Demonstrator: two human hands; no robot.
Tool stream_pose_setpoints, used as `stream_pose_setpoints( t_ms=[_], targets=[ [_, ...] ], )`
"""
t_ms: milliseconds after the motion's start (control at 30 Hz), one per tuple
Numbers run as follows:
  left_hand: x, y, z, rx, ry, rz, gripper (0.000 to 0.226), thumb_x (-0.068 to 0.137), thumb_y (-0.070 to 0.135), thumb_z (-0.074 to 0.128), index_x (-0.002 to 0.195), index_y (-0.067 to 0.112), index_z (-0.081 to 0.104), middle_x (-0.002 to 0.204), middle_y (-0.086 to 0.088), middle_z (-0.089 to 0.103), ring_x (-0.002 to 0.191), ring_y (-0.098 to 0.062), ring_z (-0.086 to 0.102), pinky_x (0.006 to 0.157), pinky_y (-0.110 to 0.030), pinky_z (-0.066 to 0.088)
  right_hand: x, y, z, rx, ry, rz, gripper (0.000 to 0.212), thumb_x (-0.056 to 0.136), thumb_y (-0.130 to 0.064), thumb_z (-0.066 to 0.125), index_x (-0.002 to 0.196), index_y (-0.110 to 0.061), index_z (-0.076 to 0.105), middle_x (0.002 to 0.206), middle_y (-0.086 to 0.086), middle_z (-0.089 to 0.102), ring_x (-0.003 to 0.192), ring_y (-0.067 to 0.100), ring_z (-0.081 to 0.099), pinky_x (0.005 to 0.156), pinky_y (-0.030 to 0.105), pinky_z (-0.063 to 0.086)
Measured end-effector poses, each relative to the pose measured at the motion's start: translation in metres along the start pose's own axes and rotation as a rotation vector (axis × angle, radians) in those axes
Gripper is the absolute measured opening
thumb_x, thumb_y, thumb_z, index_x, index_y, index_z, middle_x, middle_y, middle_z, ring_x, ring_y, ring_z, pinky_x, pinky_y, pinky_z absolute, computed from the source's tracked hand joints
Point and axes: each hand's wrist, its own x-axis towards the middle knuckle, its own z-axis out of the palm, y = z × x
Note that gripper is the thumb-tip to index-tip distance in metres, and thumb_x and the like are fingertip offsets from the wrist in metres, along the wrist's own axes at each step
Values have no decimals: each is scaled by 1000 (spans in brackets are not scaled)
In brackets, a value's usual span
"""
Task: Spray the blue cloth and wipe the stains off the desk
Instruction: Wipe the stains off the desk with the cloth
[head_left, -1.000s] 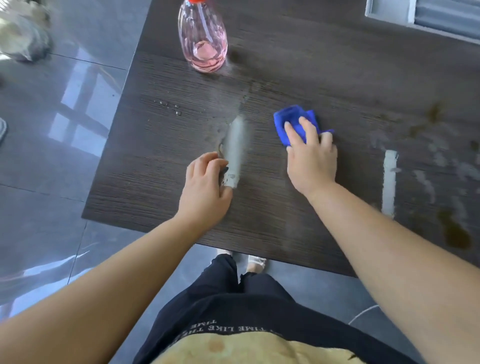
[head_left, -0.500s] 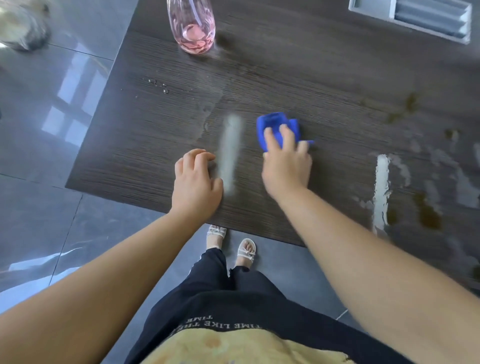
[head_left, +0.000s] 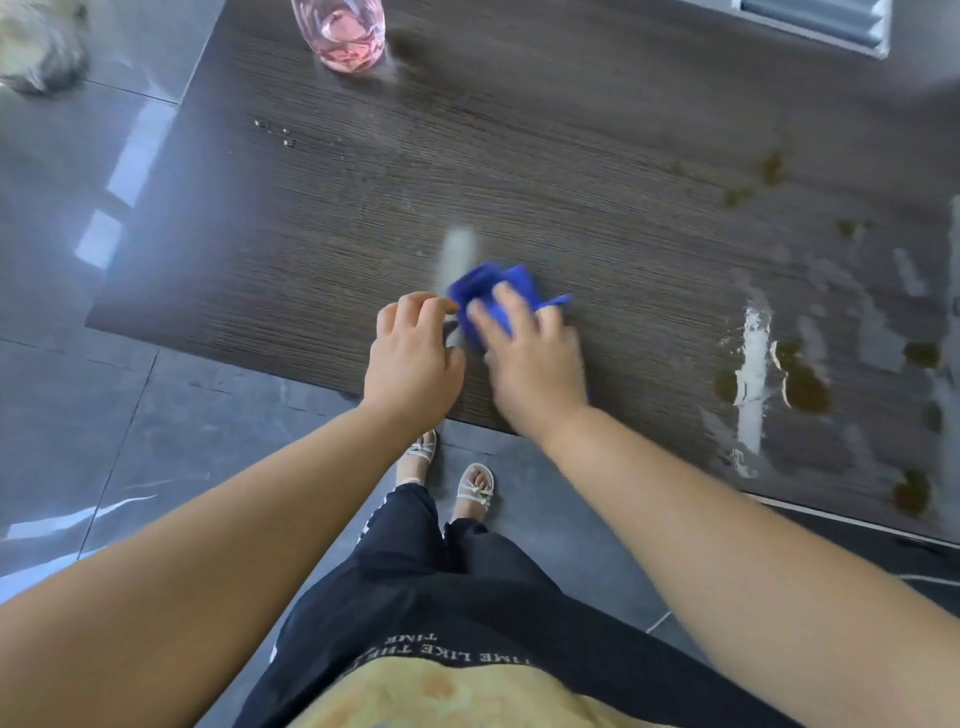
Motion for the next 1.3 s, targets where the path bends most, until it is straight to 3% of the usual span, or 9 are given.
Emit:
stream_pose_setpoints(
  t_ms=[133, 233, 367, 567, 767, 867, 1067, 1200, 1300],
  targets=[
    [0, 2, 4, 12, -16, -5, 42, 85, 12, 47, 127, 12, 48, 135, -8, 41, 126, -29, 31, 101, -36, 30, -43, 47, -10, -9, -81, -285, 57, 70, -17, 74, 123, -30, 60, 132, -1, 57, 79, 31, 57, 63, 38, 49],
    [-3, 5, 3, 51, -55, 15, 42, 87, 13, 46, 129, 14, 46, 137, -6, 39, 128, -29, 28, 100, -37, 32, -41, 94, -19, -81, 3, 3, 53, 74, -14, 72, 125, -23, 60, 131, 5, 57, 81, 37, 56, 65, 43, 49],
    [1, 13, 6, 56, -81, 72, 42, 86, 13, 44, 128, 13, 47, 137, -6, 40, 126, -30, 30, 100, -37, 31, -7, 36, -14, -33, -120, 305, 55, 86, -25, 59, 139, -24, 43, 150, 5, 35, 105, 39, 48, 81, 45, 45],
    [17, 26, 5, 66, -166, 153, 41, 87, 12, 45, 128, 13, 46, 136, -7, 40, 126, -30, 31, 101, -37, 32, -67, 61, -12, -110, -15, -130, 59, 70, -13, 72, 126, -26, 59, 133, -1, 56, 77, 33, 56, 61, 37, 49],
    [20, 42, 16, 66, -254, 260, 43, 89, 15, 44, 132, 17, 44, 138, -6, 39, 129, -29, 28, 104, -35, 29, -50, 71, -8, -144, 114, 405, 43, 83, -24, 56, 126, -21, 58, 136, 1, 54, 98, 41, 53, 75, 47, 46],
    [21, 38, 18, 71, -220, 252, 43, 88, 14, 46, 131, 16, 46, 138, -7, 39, 128, -30, 29, 105, -33, 25, -62, 48, -4, -117, 84, 283, 44, 88, -36, 41, 128, -26, 57, 137, -3, 53, 103, 35, 47, 77, 44, 46],
    [14, 55, 27, 85, -212, 286, 43, 87, 14, 46, 130, 17, 47, 144, -5, 32, 133, -27, 21, 101, -39, 32, -101, 87, -14, -139, 91, 107, 38, 88, -31, 47, 124, -31, 59, 133, -6, 56, 107, 33, 40, 79, 46, 45],
    [8, 73, 41, 91, -191, 274, 43, 86, 14, 46, 129, 17, 48, 145, -4, 31, 134, -25, 20, 99, -38, 33, -92, 59, -1, -99, 169, 232, 41, 81, -18, 61, 121, -27, 58, 131, -1, 57, 97, 32, 39, 71, 42, 44],
    [2, 89, 53, 97, -204, 257, 44, 85, 14, 46, 129, 18, 48, 145, -3, 31, 135, -24, 18, 102, -38, 31, -107, 74, -3, -54, 127, 68, 60, 69, -5, 65, 122, -27, 48, 132, 0, 56, 89, 32, 42, 66, 39, 44]
  ],
)
